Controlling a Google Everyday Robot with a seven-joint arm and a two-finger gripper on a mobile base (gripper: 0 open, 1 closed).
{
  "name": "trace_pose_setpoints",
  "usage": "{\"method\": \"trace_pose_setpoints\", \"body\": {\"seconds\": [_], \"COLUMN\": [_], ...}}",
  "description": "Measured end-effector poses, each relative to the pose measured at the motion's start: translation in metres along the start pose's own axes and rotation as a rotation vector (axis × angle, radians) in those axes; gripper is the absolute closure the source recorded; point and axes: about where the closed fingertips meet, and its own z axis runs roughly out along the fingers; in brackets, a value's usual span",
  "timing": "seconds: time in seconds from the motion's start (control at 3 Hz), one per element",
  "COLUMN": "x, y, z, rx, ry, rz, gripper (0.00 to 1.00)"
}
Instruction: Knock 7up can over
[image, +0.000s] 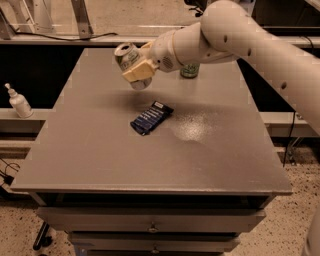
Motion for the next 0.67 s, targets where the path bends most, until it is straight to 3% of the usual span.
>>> {"method": "trace_pose_setpoints", "body": {"seconds": [0.33,0.67], "x": [0.011,0.031], "y": [-0.012,-0.006], "z": [-0.010,-0.010], "rx": [-0.038,-0.108], "ry": [0.179,0.354], "rz": [-0.108,-0.205], "gripper": [1.00,1.00]}}
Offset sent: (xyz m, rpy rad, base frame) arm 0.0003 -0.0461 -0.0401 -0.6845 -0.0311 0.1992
